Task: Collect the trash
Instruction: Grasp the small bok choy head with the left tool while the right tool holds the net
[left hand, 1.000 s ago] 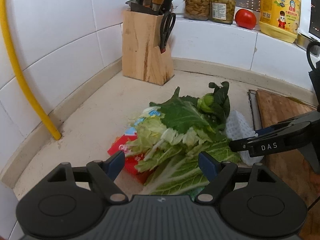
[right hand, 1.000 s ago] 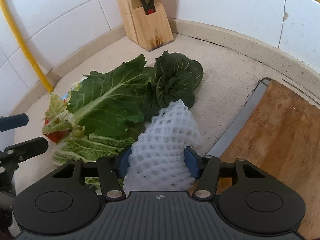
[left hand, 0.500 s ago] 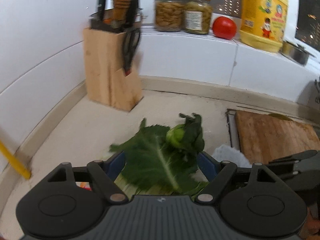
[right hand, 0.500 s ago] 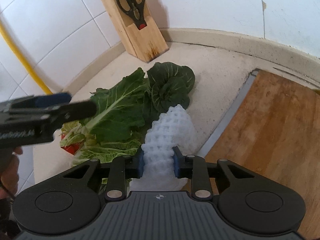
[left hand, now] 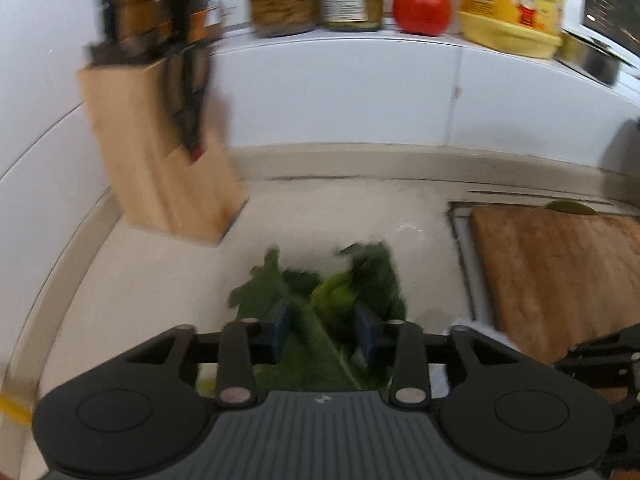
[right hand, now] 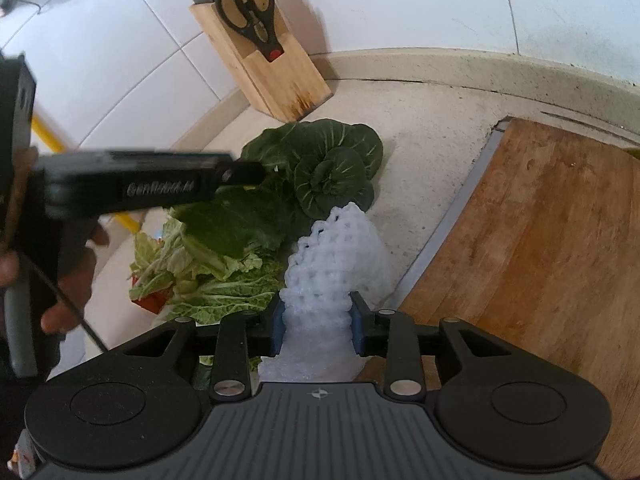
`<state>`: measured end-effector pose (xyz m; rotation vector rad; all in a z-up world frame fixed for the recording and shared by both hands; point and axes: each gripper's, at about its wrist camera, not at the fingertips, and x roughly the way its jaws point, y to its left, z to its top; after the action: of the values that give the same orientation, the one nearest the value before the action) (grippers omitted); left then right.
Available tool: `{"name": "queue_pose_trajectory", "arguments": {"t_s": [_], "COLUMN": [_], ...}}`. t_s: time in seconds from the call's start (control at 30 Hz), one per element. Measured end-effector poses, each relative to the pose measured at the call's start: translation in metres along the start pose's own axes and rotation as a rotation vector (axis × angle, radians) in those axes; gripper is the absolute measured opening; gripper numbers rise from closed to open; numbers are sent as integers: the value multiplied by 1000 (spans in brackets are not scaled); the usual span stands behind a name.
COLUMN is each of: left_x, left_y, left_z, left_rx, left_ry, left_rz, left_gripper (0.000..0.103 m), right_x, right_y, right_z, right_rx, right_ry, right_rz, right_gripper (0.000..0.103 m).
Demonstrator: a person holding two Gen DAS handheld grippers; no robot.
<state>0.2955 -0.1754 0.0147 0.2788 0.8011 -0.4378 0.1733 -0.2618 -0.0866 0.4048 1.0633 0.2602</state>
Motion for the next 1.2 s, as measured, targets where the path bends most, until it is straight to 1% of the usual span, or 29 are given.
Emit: {"name": "queue_pose_trajectory", "arguments": {"t_s": [0.03,0.07,0.1,0.17,0.23,0.3,0.37,0.43,0.5,0.57,0.6,0.63,0.7,0.8,0.83,0.9,0.93,0.97,1.0,1.03,1.07,1.2], "left_x": [6,12,21,32,37,34,29,24,24,24,26,31,42,60,67,83,89,94,92,89,84,61], "left_y": [-4,-9,-15,-21,-20,-17,-14,-7,-4,-10,-14,-19,-25,-25,-25,-28,-27,-26,-23,-21,-20,-11], "left_z": [4,7,9,10,13,14,15,16,18,19,18,18,20,23,24,24,23,23,24,24,24,19], "left_rx": [13,25,40,43,11,-4,2,-14,-10,15,35,56,83,76,85,127,139,128,100,85,79,34], "left_ry": [6,14,26,44,55,43,34,22,16,15,19,27,49,98,115,165,187,200,202,202,193,185], "left_rz": [-11,-16,-17,-28,-56,-61,-57,-65,-87,-107,-107,-98,-96,-119,-110,-62,-60,-73,-74,-67,-66,-102], "left_gripper": [49,53,54,52,42,40,40,40,40,45,52,56,58,58,58,56,55,54,50,46,46,45], "right_x": [0,1,2,4,4,4,4,6,7,8,9,9,10,12,12,14,14,15,15,14,13,10], "right_y": [-1,-2,-3,-3,-3,-4,-7,-9,-10,-9,-8,-8,-6,-4,-2,0,0,1,2,3,3,-4], "right_z": [0,-1,-1,-2,-2,-2,-2,-2,-4,-4,-5,-4,-4,-1,-1,0,0,0,1,0,0,-2], "right_rx": [8,16,17,16,21,28,39,49,55,56,54,48,38,28,22,16,16,15,11,6,8,53], "right_ry": [0,0,1,1,3,1,1,-1,1,3,4,6,9,16,18,21,21,21,18,11,5,-4], "right_rz": [5,12,14,14,20,23,29,28,30,26,25,24,19,17,15,12,12,10,7,7,10,18], "right_gripper": [41,41,41,41,41,41,44,45,46,47,47,47,49,50,51,51,51,47,41,39,35,31]}}
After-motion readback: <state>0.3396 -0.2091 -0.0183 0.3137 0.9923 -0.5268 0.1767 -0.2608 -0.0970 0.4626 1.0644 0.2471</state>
